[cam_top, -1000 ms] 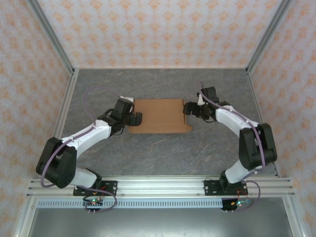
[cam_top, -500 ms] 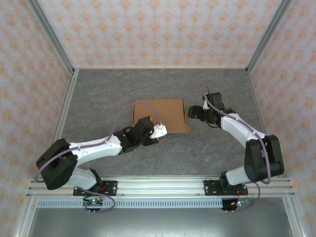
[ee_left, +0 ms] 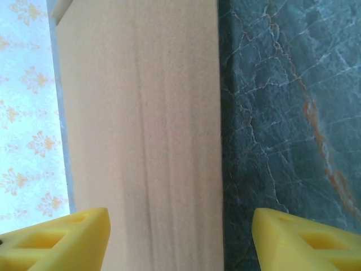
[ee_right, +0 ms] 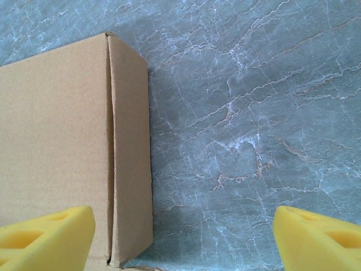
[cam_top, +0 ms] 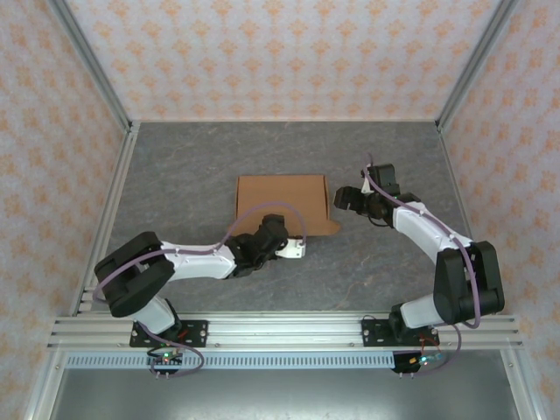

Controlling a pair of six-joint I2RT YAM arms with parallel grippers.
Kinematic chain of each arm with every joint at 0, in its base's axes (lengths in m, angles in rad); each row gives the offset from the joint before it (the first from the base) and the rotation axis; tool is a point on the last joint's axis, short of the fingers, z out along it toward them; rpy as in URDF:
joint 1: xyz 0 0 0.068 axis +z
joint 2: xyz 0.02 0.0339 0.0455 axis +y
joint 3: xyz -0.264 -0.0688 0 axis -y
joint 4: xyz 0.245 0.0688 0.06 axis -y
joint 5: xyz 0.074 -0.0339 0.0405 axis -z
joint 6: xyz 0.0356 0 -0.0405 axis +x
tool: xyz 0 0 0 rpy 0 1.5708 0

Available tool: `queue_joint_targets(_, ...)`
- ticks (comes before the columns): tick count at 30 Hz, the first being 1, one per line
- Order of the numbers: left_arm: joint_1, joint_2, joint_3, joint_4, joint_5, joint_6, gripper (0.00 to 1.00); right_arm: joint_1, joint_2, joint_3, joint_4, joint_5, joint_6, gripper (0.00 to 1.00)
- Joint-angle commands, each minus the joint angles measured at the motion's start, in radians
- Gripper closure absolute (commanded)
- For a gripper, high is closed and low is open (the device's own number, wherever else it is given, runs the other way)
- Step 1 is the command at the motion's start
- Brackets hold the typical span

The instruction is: Fold the paper box

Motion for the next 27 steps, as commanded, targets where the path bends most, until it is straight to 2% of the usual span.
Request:
queue_joint_targets(1, -0.013, 0.022, 0.006, 0.060, -0.030, 0.042, 0.33, -0.005, -0.013, -0.006, 0.006, -0.014, -0.002, 0.17)
queue_joint_targets(6, -0.017, 0.032, -0.009, 0.088, -0.041, 0.042, 0.42, -0.006, -0.012, -0.003, 0.005, -0.017, -0.003, 0.17)
queue_joint_targets(17, -0.048, 0.076, -0.051, 0.212, -0.125, 0.107, 0.71, -0.006, 0.001, 0.004, -0.004, -0.027, -0.008, 0.17)
queue_joint_targets(27, -0.060, 0.066, -0.047, 0.227, -0.160, 0.133, 0.87, -0.006, -0.005, 0.008, -0.013, -0.029, -0.009, 0.17)
